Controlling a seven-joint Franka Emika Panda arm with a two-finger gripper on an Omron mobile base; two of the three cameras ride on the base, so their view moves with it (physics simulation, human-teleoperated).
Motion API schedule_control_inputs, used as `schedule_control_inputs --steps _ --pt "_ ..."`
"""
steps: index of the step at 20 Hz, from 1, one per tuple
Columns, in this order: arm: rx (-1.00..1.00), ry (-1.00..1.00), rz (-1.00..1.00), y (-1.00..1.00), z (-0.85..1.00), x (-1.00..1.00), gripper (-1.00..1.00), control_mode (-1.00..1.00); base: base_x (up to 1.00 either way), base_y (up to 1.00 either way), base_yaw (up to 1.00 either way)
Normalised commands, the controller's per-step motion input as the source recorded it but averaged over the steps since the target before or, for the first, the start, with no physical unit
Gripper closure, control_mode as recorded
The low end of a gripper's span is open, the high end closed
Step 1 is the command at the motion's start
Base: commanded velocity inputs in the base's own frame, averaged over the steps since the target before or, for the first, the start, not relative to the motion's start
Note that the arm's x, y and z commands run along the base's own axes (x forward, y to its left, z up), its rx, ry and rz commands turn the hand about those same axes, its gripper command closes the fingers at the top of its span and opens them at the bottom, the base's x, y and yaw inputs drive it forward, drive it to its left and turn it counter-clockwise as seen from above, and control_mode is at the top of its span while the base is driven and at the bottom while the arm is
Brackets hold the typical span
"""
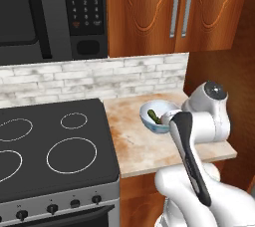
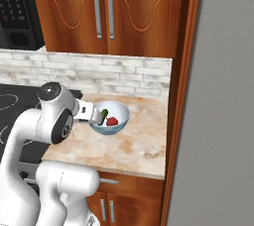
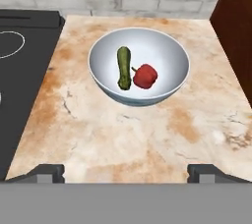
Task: Take the squash, bell pepper, and lemon wedge from the freezer and place them in the bowl on the counter.
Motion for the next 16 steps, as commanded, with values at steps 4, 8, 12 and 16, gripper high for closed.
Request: schedule_control_inputs --steps 4,8,12,16 --pt "0.03 0.00 0.00 -0.05 0.63 -0.65 -1.00 -1.00 0.00 0.00 0.00" --pt "0.01 0.00 0.00 -0.02 0.44 -0.74 -1.00 -1.00 0.00 0.00 0.00" --pt "0.00 0.00 0.00 0.00 0.44 -0.78 -1.00 -1.00 0.00 0.00 0.00" --pt "0.00 0.01 0.00 0.00 0.44 -0.47 -1.00 -1.00 0.00 0.00 0.00"
